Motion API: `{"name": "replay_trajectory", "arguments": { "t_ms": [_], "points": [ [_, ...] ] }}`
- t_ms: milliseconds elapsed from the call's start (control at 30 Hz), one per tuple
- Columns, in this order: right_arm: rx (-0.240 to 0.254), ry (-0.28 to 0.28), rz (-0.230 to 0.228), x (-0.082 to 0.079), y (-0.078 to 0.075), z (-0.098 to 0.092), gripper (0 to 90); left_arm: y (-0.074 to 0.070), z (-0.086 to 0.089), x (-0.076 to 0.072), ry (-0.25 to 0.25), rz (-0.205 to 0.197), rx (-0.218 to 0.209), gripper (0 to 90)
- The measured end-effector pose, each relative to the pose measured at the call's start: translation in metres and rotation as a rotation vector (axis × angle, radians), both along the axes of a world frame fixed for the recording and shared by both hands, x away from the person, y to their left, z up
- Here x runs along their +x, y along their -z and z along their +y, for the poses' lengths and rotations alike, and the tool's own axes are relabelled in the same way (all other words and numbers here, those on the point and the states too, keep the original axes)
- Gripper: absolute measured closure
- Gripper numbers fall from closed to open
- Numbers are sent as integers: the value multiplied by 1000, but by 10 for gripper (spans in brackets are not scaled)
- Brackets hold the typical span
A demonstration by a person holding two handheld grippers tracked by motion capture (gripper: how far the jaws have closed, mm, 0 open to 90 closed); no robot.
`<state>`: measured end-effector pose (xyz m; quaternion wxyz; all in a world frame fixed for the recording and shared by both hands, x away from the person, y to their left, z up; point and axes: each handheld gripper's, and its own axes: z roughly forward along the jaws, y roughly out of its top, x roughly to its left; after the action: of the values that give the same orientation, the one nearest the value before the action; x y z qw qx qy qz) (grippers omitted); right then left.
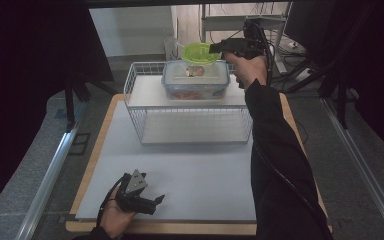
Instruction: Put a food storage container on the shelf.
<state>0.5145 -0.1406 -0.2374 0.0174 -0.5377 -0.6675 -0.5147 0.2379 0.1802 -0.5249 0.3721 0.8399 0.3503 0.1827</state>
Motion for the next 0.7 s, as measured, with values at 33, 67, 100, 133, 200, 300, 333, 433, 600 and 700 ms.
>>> {"name": "replay_trajectory", "arguments": {
  "t_ms": [33,67,100,133,200,300,333,433,600,700],
  "points": [
    [-12,-3,-9,-1,-1,-1,376,0,0,0,0,1,-1,40],
    [-26,-8,-22,-2,-2,-2,364,0,0,0,0,1,-1,40],
    [-34,-15,-29,-3,-2,-2,347,0,0,0,1,1,0,40],
    [-37,-21,-36,-4,-2,-3,328,0,0,0,1,1,1,40],
    [-49,-40,-50,-7,-2,-4,299,0,0,0,2,1,2,39],
    [-70,-60,-70,-10,-1,-6,260,0,-1,0,0,-2,3,39],
    [-72,-68,-74,-11,-1,-6,253,0,-1,0,0,-2,3,39],
    [-92,-78,-97,-14,-1,-8,241,0,-1,0,-1,1,6,39],
    [-160,-95,-160,-24,-1,-9,225,0,-1,0,0,-1,9,39],
    [-193,-106,-191,-30,2,-8,208,0,-1,0,-4,-2,3,39]
  ]
}}
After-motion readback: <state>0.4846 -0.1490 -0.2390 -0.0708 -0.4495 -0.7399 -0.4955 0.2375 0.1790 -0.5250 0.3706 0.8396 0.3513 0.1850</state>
